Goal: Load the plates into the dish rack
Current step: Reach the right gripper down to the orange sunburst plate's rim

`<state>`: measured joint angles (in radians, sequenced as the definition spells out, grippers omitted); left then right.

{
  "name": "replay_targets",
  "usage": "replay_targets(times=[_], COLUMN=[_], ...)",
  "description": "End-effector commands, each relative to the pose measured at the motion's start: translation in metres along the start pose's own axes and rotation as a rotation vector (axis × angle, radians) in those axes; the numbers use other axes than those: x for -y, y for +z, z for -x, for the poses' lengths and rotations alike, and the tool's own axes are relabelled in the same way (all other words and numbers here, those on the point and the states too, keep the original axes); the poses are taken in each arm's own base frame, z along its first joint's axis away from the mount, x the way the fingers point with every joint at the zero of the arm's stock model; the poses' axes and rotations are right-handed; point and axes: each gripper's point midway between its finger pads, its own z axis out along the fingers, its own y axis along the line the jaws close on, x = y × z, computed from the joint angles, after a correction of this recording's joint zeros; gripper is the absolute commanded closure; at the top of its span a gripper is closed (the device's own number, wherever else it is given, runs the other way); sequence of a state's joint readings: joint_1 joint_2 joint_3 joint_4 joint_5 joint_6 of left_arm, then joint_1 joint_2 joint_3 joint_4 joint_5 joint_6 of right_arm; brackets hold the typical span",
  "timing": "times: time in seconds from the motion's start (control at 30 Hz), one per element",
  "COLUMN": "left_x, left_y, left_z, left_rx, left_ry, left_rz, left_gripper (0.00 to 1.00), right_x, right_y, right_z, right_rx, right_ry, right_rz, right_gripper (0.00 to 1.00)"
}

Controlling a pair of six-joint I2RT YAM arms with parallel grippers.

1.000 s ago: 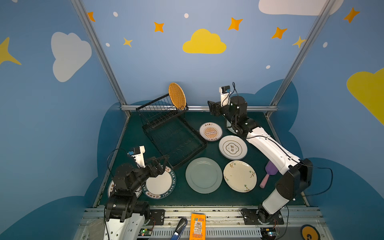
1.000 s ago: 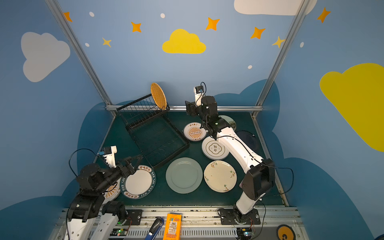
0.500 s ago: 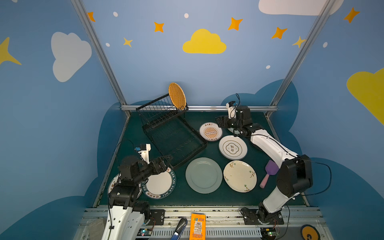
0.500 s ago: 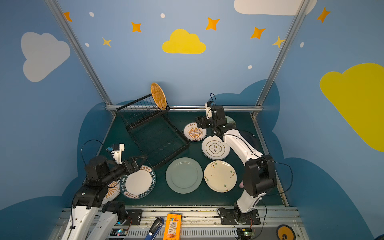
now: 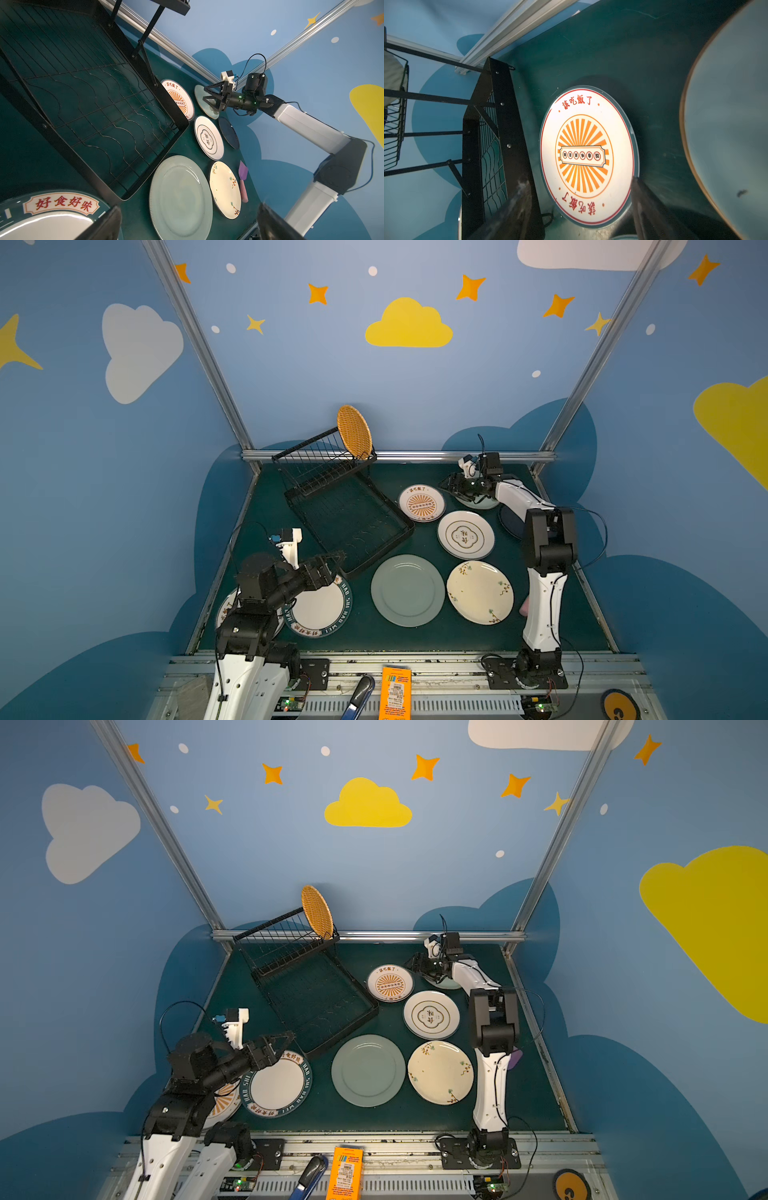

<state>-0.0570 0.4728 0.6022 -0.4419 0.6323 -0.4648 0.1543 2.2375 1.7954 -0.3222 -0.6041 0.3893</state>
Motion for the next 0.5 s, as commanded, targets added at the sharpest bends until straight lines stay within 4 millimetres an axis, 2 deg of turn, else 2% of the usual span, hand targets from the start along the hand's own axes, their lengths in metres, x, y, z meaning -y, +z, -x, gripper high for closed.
replay_targets(times=[0.0,0.33,0.47], left_x=[0.012,0.014,0.017], left_y=[-0.005,-0.005,-0.007], left_z=[0.008,0.008,0.008], left_rx=[0.027,0.027,0.028], left_ry=[0.033,0.033,0.038], left_rz=[-0.034,-0.042,-0.056], left_gripper=[0.0,0.0,0.0], right_x=[0.01,0.031,0.038], right_y=[0.002,0.022,0.029], right_z=[0.001,0.001,-0.004], right_rx=[-0.035,-0.088,-0.096], right_ry=[0.038,0.044,0.048], right_rz=[0.03,0.013,-0.011], right_gripper=[0.3,0.37,0.37])
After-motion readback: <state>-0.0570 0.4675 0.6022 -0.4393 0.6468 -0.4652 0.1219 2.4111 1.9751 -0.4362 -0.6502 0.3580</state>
